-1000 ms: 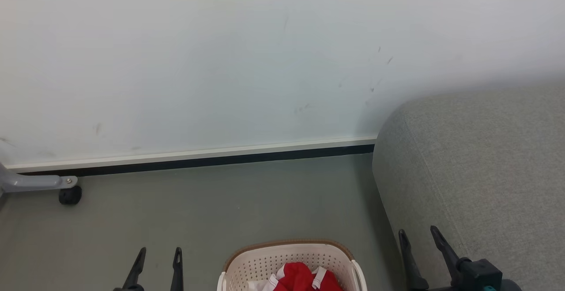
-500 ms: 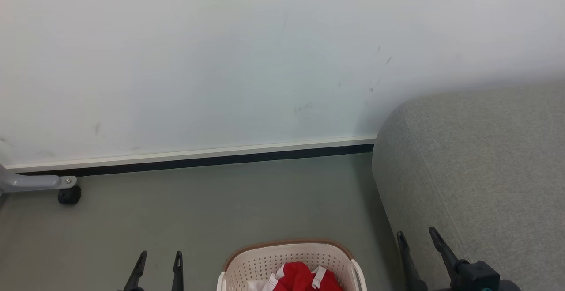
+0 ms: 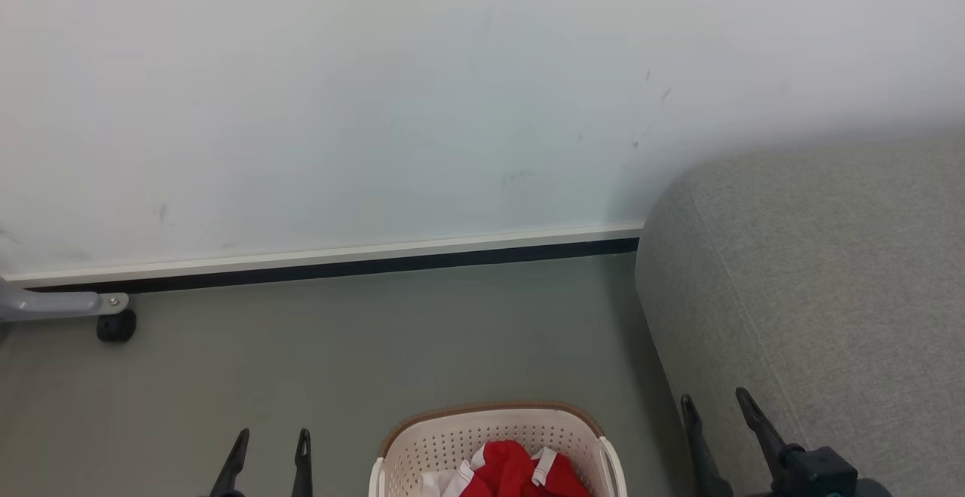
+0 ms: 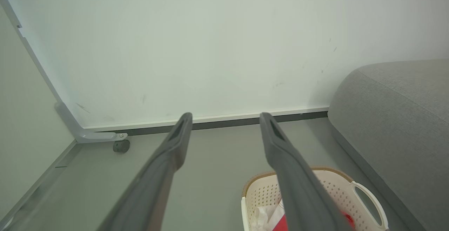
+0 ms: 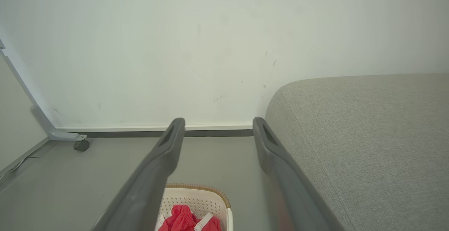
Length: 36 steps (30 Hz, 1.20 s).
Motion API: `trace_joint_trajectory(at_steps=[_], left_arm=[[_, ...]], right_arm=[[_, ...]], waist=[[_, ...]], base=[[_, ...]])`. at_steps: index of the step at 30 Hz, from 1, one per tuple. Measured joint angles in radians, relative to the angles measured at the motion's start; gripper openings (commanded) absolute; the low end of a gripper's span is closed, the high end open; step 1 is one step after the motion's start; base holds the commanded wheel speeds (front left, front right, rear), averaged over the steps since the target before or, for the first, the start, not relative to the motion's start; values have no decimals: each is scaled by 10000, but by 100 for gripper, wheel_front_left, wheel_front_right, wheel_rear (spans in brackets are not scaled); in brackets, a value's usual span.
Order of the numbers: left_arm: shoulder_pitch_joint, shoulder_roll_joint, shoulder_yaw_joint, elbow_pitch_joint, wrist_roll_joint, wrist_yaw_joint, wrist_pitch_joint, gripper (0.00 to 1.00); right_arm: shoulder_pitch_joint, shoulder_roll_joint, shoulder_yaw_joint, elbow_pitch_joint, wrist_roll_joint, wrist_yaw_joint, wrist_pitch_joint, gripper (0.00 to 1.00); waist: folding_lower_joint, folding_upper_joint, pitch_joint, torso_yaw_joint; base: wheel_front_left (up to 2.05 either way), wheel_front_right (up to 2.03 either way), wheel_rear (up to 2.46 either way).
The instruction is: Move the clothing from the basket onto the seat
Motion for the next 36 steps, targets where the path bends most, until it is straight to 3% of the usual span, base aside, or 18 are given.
trace_joint_trajectory(at_steps=[17, 36], left_arm=[[-707, 142, -600, -140, 523, -451, 0, 100], [-2894, -435, -1927, 1942, 1122, -974, 550, 100]], right_arm=[[-372, 15, -399, -686, -209, -75, -17, 100], [-1837, 282, -754, -1710, -719, -174, -67, 100]], waist=[[1, 1, 1410, -154], [3, 2, 3900, -1008]], base=[[0, 0, 0], [0, 0, 0]])
